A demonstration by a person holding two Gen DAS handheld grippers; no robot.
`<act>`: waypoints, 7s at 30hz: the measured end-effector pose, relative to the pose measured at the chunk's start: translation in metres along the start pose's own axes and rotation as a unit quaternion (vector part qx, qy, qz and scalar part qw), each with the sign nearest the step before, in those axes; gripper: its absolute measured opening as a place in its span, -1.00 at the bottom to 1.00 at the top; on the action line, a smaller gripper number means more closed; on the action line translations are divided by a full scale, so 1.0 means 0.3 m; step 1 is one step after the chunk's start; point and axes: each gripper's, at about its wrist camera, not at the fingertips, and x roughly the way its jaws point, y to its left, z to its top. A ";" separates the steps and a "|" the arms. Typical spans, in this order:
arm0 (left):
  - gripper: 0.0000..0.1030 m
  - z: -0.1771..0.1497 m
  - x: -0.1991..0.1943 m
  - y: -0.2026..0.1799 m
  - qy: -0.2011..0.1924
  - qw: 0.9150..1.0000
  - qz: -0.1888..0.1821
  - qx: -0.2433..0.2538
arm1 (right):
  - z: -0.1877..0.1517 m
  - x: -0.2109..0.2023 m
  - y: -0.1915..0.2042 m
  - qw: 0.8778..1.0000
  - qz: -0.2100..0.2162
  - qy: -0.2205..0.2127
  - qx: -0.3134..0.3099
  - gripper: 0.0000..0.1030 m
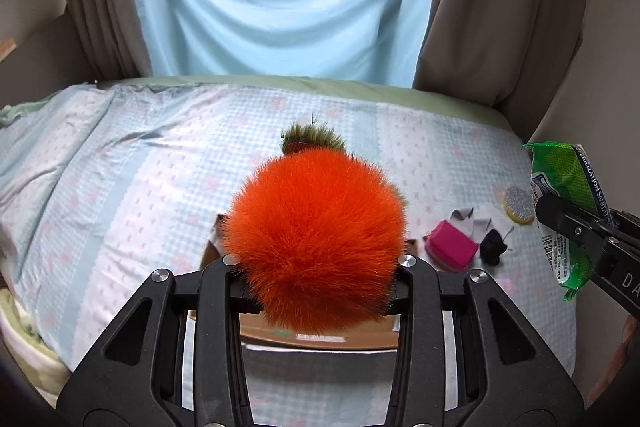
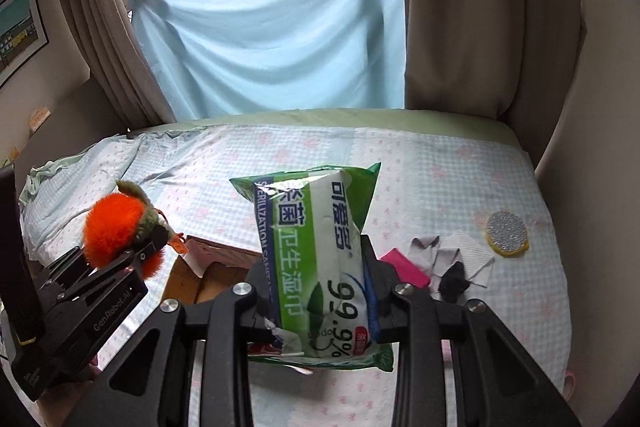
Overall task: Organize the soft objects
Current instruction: 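Carry the pompom and wipe pack over the cardboard box with both tools, then open both tools to drop the pompom and wipe pack into the box, then grasp the magenta pouch with the left tool while the right tool grasps the black sock, then carry the magenta pouch and black sock over the box with both tools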
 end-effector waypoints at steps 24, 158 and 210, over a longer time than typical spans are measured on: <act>-0.36 -0.167 0.766 0.244 0.252 0.964 -0.023 0.075 | -0.255 0.753 0.281 0.979 -0.019 0.200 0.029 -0.43; 0.24 -0.322 1.151 -0.813 0.309 0.930 0.012 -0.200 | -0.422 0.903 -0.968 0.898 -0.007 0.218 0.381 -0.38; -0.17 -0.088 0.101 -0.493 0.152 0.978 -0.068 -0.128 | -0.177 0.003 -0.492 0.980 -0.025 0.092 0.176 -0.70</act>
